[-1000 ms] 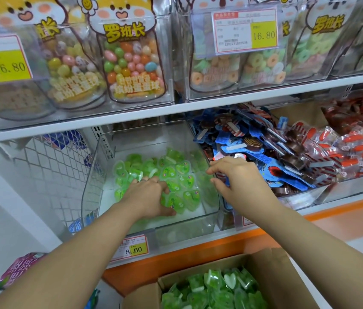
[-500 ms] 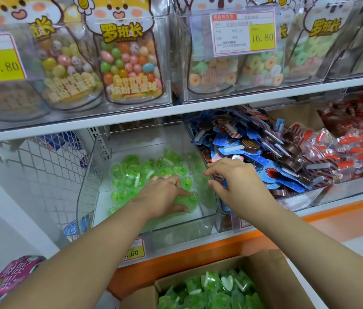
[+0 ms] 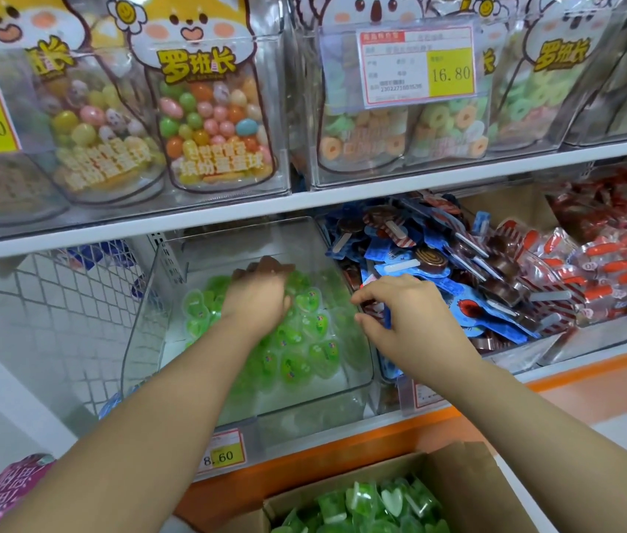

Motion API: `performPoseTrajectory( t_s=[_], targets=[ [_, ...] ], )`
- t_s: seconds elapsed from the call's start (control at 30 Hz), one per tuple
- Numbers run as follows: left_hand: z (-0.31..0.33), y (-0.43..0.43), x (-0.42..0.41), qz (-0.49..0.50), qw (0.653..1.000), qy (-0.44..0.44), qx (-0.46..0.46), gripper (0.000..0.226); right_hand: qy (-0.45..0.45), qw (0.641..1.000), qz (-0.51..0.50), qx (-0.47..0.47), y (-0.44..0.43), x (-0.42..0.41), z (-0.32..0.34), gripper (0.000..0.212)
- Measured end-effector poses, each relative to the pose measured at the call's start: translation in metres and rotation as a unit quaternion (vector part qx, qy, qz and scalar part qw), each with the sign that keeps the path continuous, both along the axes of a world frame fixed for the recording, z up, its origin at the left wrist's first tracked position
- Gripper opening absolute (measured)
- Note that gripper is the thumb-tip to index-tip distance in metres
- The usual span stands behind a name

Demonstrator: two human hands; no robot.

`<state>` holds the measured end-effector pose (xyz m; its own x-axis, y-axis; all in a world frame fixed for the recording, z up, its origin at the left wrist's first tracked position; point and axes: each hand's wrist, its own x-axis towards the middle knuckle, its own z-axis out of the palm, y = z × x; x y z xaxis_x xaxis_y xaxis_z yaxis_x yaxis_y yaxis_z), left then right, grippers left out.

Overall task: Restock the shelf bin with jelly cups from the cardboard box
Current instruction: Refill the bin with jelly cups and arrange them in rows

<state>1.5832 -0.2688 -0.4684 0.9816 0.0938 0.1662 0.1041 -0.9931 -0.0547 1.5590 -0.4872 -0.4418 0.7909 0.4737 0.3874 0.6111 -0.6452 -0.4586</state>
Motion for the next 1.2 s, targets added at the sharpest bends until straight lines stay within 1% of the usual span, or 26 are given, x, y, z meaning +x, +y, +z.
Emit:
performPoseTrajectory(
  t_s=[0.1,0.17,0.23,0.3,0.37,0.47,0.53,0.6,0.67,0.73,0.8,0.83,0.87,0.9,0.93,0.97,1.0,1.03,1.1,1.13,1.2],
  targets=[
    [-0.001,0.008,0.020,0.035,0.999,0.013,0.032,0.062,-0.016,1.000,0.000,0.018,0.002,0.003,0.000,0.014],
    [-0.004,0.012,0.029,0.050,0.998,0.040,0.017,0.059,-0.028,0.999,0.003,0.030,0.003,0.006,0.002,0.012],
    [-0.007,0.012,0.035,0.064,0.996,0.059,-0.019,0.051,-0.036,0.998,0.006,0.042,0.004,0.008,0.004,0.014],
    [-0.010,0.008,0.039,0.073,0.994,0.042,-0.074,0.039,-0.038,0.998,0.010,0.052,0.005,0.009,0.005,0.014],
    [-0.014,0.004,0.041,0.083,0.990,0.016,-0.108,0.029,-0.042,0.997,0.012,0.065,0.004,0.010,0.003,0.012],
    [-0.017,0.000,0.040,0.088,0.987,-0.010,-0.132,0.028,-0.043,0.996,0.013,0.072,0.004,0.011,0.002,0.013],
    [-0.017,-0.001,0.041,0.077,0.983,-0.019,-0.164,0.026,-0.046,0.996,0.016,0.071,0.004,0.011,0.003,0.013],
    [-0.016,-0.002,0.042,0.070,0.978,-0.018,-0.194,0.032,-0.049,0.996,0.019,0.069,0.003,0.012,0.004,0.009],
    [-0.015,-0.002,0.040,0.062,0.980,-0.009,-0.187,0.037,-0.048,0.997,0.018,0.061,0.003,0.012,0.004,0.008],
    [-0.012,-0.003,0.032,0.050,0.983,-0.019,-0.174,0.036,-0.045,0.997,0.017,0.058,0.002,0.011,0.005,0.009],
    [-0.001,-0.004,0.018,0.044,0.975,-0.049,-0.211,0.035,-0.042,0.997,0.020,0.063,0.001,0.009,0.006,0.010],
    [0.004,-0.005,0.009,0.042,0.962,-0.057,-0.262,0.034,-0.041,0.997,0.020,0.066,0.000,0.007,0.006,0.011],
    [0.010,-0.006,-0.001,0.037,0.937,-0.054,-0.344,0.033,-0.040,0.997,0.018,0.071,-0.002,0.006,0.007,0.012],
    [0.016,-0.008,-0.013,0.027,0.894,-0.031,-0.447,0.032,-0.039,0.996,0.016,0.077,-0.003,0.004,0.008,0.013],
    [0.023,-0.010,-0.027,0.014,0.840,0.001,-0.543,0.030,-0.038,0.996,0.016,0.083,-0.005,0.001,0.011,0.014],
    [0.030,-0.013,-0.041,0.003,0.795,0.036,-0.605,0.028,-0.036,0.996,0.021,0.085,-0.005,-0.002,0.014,0.015],
    [0.036,-0.015,-0.053,-0.008,0.772,0.069,-0.632,0.026,-0.030,0.996,0.034,0.079,-0.004,-0.006,0.018,0.017],
    [0.042,-0.018,-0.063,-0.018,0.761,0.098,-0.641,0.023,-0.017,0.996,0.052,0.067,-0.001,-0.009,0.022,0.020],
    [0.052,-0.024,-0.077,-0.031,0.753,0.127,-0.644,0.021,0.030,0.996,0.074,0.040,0.007,-0.014,0.027,0.027],
    [0.056,-0.027,-0.081,-0.034,0.751,0.129,-0.647,0.020,0.054,0.995,0.076,0.032,0.011,-0.016,0.029,0.028],
    [0.060,-0.030,-0.087,-0.042,0.751,0.118,-0.648,0.020,0.078,0.994,0.068,0.026,0.017,-0.017,0.031,0.023]
  ],
)
